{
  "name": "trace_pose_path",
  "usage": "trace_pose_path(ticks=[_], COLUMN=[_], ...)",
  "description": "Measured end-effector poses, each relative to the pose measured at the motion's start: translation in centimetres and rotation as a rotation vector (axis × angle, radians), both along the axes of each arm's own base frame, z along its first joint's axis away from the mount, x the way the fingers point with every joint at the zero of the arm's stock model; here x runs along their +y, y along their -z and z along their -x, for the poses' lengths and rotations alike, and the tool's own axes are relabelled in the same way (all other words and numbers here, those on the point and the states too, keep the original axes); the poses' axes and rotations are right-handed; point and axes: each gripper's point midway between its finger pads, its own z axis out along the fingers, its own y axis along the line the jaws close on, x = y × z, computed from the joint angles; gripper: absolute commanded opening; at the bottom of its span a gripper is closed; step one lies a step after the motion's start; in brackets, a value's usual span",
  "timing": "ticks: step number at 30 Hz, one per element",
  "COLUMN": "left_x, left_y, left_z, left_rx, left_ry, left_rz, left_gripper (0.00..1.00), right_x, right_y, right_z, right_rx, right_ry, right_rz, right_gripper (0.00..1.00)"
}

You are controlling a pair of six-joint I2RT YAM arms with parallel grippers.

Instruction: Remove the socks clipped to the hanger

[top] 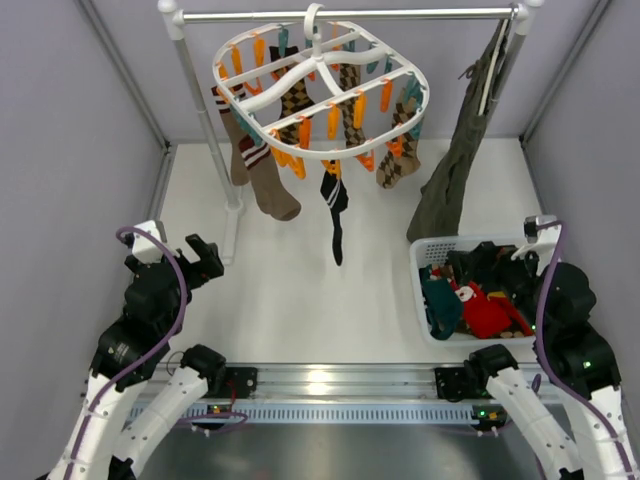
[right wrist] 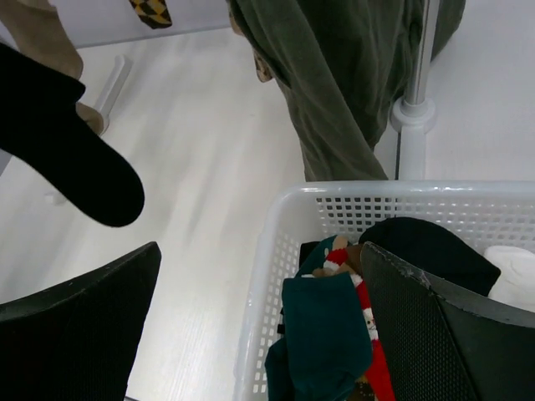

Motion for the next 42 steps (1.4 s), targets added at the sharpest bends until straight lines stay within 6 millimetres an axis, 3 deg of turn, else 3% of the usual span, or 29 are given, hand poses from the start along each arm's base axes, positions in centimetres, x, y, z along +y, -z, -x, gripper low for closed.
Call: trace_pose_path(ticks=[4, 8, 13, 17, 20, 23, 25, 31, 33, 36, 37, 39, 40, 41, 42], left_x=[0.0, -0.1, -0.3, -0.3, -0.3, -0.3, -0.3, -0.4, -0.4, -0.4, -0.4, -0.8, -1.2, -1.7, -2.2], left_y=[0.0, 0.0, 0.1, 0.1, 0.1, 0.1, 0.2, 0.3, 0.3, 0.4, 0.4, 0.1, -0.3, -0.8, -1.5], left_z=[0.0, 0.0, 0.0, 0.0, 0.0, 0.0, 0.0, 0.0, 0.0, -0.1, -0.2, -0.4, -0.6, -0.8, -0.9], left_rx=[0.000, 0.002, 0.003, 0.004, 0.003, 0.005, 0.006, 0.009, 0.009, 0.013, 0.019, 0.031, 0.034, 0.034, 0.032], left_ry=[0.000, 0.006, 0.015, 0.018, 0.018, 0.018, 0.019, 0.022, 0.020, 0.017, 0.019, 0.032, 0.049, 0.068, 0.088], left_rz=[0.000, 0.001, 0.004, 0.004, 0.004, 0.004, 0.003, 0.002, 0.001, -0.001, -0.003, -0.003, 0.004, 0.017, 0.033], left_gripper=[0.98, 0.98, 0.98, 0.98, 0.98, 0.98, 0.98, 0.98, 0.98, 0.98, 0.98, 0.98, 0.98, 0.98, 0.98], right_x=[-0.5, 1.3, 7.2, 12.1, 16.9, 21.4, 22.7, 24.2, 24.9, 25.9, 26.0, 26.1, 25.9, 25.6, 25.4], right_y=[-0.2, -0.2, 1.2, 3.8, 6.2, 6.6, 6.3, 6.3, 6.9, 8.1, 8.4, 8.4, 8.4, 8.4, 8.3], right_z=[-0.5, -1.1, -2.5, -4.7, -3.5, -2.1, -2.5, -7.0, -7.9, -8.7, -8.9, -9.4, -9.7, -9.8, -9.9], right_rx=[-0.004, -0.037, -0.005, 0.108, 0.169, 0.106, 0.033, -0.112, -0.130, -0.152, -0.162, -0.183, -0.194, -0.206, -0.214], right_ry=[0.039, -0.044, -0.317, -0.481, -0.616, -0.712, -0.700, -0.471, -0.421, -0.369, -0.347, -0.304, -0.281, -0.263, -0.243], right_rz=[-0.003, -0.040, -0.157, -0.204, -0.127, -0.024, 0.025, 0.175, 0.223, 0.269, 0.281, 0.282, 0.277, 0.277, 0.270], right_gripper=[0.99, 0.99, 0.99, 0.99, 1.00, 0.99, 1.00, 0.98, 0.90, 0.69, 0.52, 0.30, 0.12, 0.03, 0.00])
